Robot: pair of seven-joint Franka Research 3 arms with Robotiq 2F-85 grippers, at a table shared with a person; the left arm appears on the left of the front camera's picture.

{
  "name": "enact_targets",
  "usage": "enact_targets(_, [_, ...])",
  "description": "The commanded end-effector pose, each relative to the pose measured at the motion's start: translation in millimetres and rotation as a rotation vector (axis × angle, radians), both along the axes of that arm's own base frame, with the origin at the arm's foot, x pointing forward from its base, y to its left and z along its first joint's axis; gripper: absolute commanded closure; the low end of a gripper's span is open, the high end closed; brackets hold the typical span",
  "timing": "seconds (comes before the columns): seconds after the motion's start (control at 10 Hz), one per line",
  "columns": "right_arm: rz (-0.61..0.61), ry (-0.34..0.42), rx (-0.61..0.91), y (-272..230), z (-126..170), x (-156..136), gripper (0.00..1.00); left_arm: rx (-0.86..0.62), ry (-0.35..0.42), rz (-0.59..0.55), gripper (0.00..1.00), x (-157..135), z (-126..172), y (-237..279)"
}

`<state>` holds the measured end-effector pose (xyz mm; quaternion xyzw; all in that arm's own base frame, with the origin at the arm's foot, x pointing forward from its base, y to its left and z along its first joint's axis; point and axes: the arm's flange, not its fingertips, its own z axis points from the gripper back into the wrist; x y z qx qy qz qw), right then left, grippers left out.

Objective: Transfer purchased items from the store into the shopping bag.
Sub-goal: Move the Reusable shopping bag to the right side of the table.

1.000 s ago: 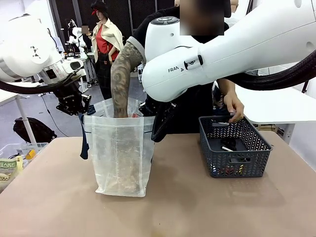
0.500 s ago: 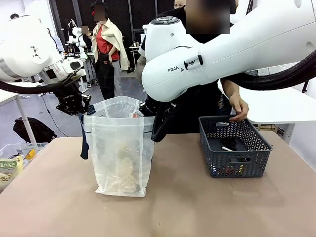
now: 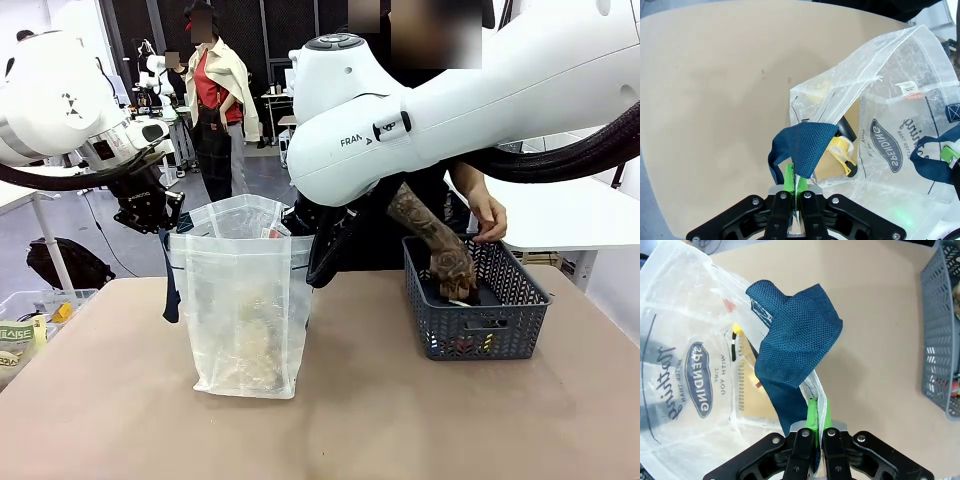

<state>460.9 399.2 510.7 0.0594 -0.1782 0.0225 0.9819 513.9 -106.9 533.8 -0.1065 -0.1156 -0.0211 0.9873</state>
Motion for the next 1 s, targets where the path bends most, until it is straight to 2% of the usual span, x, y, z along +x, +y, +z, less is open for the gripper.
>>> enact_targets(0.0, [-0.002, -0.005, 0.005, -0.7, 1.1, 0.4, 1.00, -0.001, -0.004, 0.006, 1.00, 0.6, 2.0, 2.4])
enact_targets(0.9, [-0.002, -0.005, 0.005, -0.7, 1.1, 0.4, 1.00, -0.001, -0.004, 0.006, 1.00, 0.6, 2.0, 2.4])
